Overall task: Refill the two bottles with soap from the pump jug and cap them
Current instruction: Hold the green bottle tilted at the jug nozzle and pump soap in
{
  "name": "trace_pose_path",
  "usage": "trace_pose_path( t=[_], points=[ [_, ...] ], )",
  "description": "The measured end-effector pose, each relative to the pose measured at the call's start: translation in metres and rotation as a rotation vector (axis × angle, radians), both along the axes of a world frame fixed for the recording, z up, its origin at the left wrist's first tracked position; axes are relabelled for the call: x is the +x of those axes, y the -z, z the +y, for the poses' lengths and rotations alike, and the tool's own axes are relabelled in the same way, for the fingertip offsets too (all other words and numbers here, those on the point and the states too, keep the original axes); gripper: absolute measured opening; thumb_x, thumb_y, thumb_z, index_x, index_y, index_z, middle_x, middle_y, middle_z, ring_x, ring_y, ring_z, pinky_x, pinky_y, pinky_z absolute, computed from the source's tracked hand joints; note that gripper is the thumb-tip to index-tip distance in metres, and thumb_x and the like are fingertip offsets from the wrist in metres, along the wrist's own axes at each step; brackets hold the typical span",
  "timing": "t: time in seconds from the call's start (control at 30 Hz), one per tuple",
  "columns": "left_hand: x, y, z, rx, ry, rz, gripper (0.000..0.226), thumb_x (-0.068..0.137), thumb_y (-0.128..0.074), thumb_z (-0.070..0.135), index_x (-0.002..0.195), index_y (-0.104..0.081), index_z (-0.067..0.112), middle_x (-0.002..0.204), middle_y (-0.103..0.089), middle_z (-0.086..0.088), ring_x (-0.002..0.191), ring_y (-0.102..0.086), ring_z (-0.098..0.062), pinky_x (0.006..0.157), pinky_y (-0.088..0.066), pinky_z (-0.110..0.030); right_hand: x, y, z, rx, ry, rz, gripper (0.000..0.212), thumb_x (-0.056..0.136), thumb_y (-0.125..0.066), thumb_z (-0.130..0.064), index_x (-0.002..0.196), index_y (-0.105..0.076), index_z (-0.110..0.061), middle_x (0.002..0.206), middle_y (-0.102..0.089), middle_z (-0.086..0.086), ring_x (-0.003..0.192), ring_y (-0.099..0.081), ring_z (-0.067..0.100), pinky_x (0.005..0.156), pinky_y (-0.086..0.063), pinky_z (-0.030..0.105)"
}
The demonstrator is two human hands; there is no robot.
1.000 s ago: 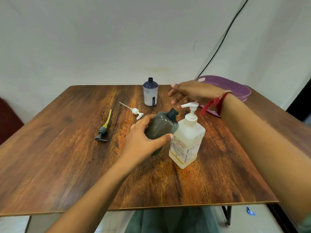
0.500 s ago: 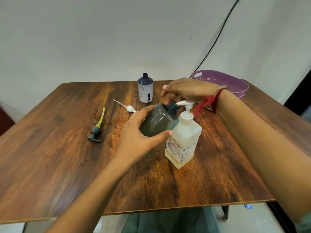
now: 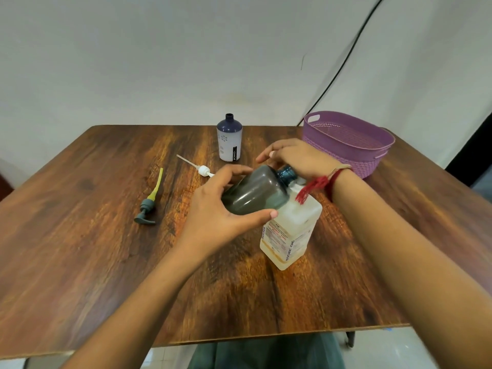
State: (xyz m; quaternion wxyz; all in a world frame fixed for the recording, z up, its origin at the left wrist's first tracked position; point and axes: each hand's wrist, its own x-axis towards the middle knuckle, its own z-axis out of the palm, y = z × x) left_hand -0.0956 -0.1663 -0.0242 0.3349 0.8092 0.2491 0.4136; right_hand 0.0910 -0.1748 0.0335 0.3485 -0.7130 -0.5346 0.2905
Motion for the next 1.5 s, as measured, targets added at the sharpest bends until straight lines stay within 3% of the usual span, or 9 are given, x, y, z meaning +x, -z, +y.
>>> trace_pose_path(
  t=[0.17, 0.3, 0.53, 0.7, 0.93, 1.1, 1.2, 1.33, 1.5],
  points=[
    [-0.004, -0.007, 0.003, -0.007, 0.017, -0.004, 0.07, 0.055, -0.074, 0.062, 0.116, -0.053, 0.035, 0.11, -0.058, 0.022, 0.099, -0.056, 0.006, 0.076, -0.049, -0.01, -0.001, -0.019, 0.002, -0.074, -0.014, -0.24, 0.023, 0.095, -0.047, -0.019, 0.096, -0.067, -0.008, 0.101, -0.062, 0.005, 0.096, -0.055, 0.021, 0.093, -0.043, 0.035],
    [-0.006, -0.011, 0.01, -0.01, 0.027, 0.027, 0.074, 0.052, -0.073, 0.063, 0.116, -0.051, 0.036, 0.111, -0.055, 0.022, 0.101, -0.053, 0.008, 0.077, -0.048, -0.008, -0.006, -0.018, 0.007, -0.14, -0.06, -0.081, 0.028, 0.095, -0.048, -0.014, 0.114, -0.063, 0.0, 0.101, -0.063, 0.012, 0.078, -0.056, 0.014, 0.071, -0.047, 0.024],
    [-0.007, -0.007, 0.017, 0.033, 0.009, 0.109, 0.074, 0.049, -0.069, 0.068, 0.113, -0.053, 0.036, 0.114, -0.048, 0.018, 0.103, -0.048, 0.005, 0.08, -0.042, -0.013, -0.003, -0.012, -0.004, -0.079, -0.043, -0.059, 0.017, 0.094, -0.047, -0.008, 0.095, -0.064, -0.008, 0.093, -0.059, -0.001, 0.084, -0.054, 0.012, 0.066, -0.044, 0.02],
    [-0.01, -0.01, 0.014, 0.037, -0.028, 0.075, 0.073, 0.05, -0.068, 0.069, 0.114, -0.051, 0.039, 0.11, -0.048, 0.023, 0.099, -0.05, 0.006, 0.075, -0.041, -0.012, -0.009, -0.025, 0.001, -0.088, -0.07, -0.186, 0.022, 0.095, -0.05, -0.019, 0.105, -0.066, -0.008, 0.104, -0.058, -0.003, 0.099, -0.051, 0.014, 0.087, -0.041, 0.026],
    [-0.007, -0.005, 0.01, -0.023, -0.022, 0.078, 0.077, 0.048, -0.071, 0.069, 0.116, -0.056, 0.038, 0.108, -0.058, 0.02, 0.097, -0.055, 0.004, 0.076, -0.047, -0.015, -0.003, -0.007, -0.005, 0.012, -0.003, -0.071, 0.016, 0.093, -0.051, -0.007, 0.094, -0.067, -0.008, 0.1, -0.063, 0.003, 0.096, -0.056, 0.017, 0.089, -0.047, 0.032],
    [-0.014, -0.009, 0.021, -0.202, 0.187, 0.094, 0.082, 0.05, -0.08, 0.049, 0.123, -0.044, 0.041, 0.117, -0.05, 0.023, 0.107, -0.054, 0.002, 0.086, -0.053, -0.026, -0.002, -0.015, -0.005, 0.048, 0.029, -0.088, 0.019, 0.093, -0.055, -0.019, 0.099, -0.067, -0.006, 0.106, -0.064, 0.008, 0.097, -0.056, 0.018, 0.089, -0.044, 0.031],
    [-0.024, -0.008, 0.026, -0.326, 0.307, 0.097, 0.083, 0.049, -0.079, 0.032, 0.121, -0.038, 0.044, 0.12, -0.043, 0.01, 0.105, -0.056, -0.006, 0.079, -0.055, -0.028, -0.004, -0.011, -0.004, 0.074, 0.017, -0.034, 0.019, 0.093, -0.054, -0.015, 0.101, -0.067, -0.003, 0.1, -0.065, 0.008, 0.084, -0.057, 0.012, 0.08, -0.045, 0.023],
    [-0.03, -0.007, 0.031, -0.493, 0.372, -0.129, 0.073, 0.047, -0.076, 0.018, 0.111, -0.046, 0.033, 0.113, -0.048, 0.0, 0.092, -0.062, -0.007, 0.066, -0.053, -0.024, -0.005, -0.003, -0.008, 0.102, 0.034, 0.037, 0.018, 0.093, -0.048, -0.004, 0.089, -0.066, -0.004, 0.088, -0.062, 0.003, 0.082, -0.057, 0.016, 0.076, -0.049, 0.028],
    [-0.028, -0.001, 0.029, -0.676, 0.296, -0.455, 0.059, 0.056, -0.074, 0.022, 0.111, -0.054, 0.025, 0.107, -0.06, 0.002, 0.096, -0.063, -0.013, 0.075, -0.057, -0.034, -0.003, -0.012, -0.006, 0.13, 0.052, -0.063, 0.019, 0.094, -0.05, -0.014, 0.081, -0.064, -0.014, 0.091, -0.061, 0.002, 0.095, -0.057, 0.023, 0.09, -0.047, 0.04]
  ],
)
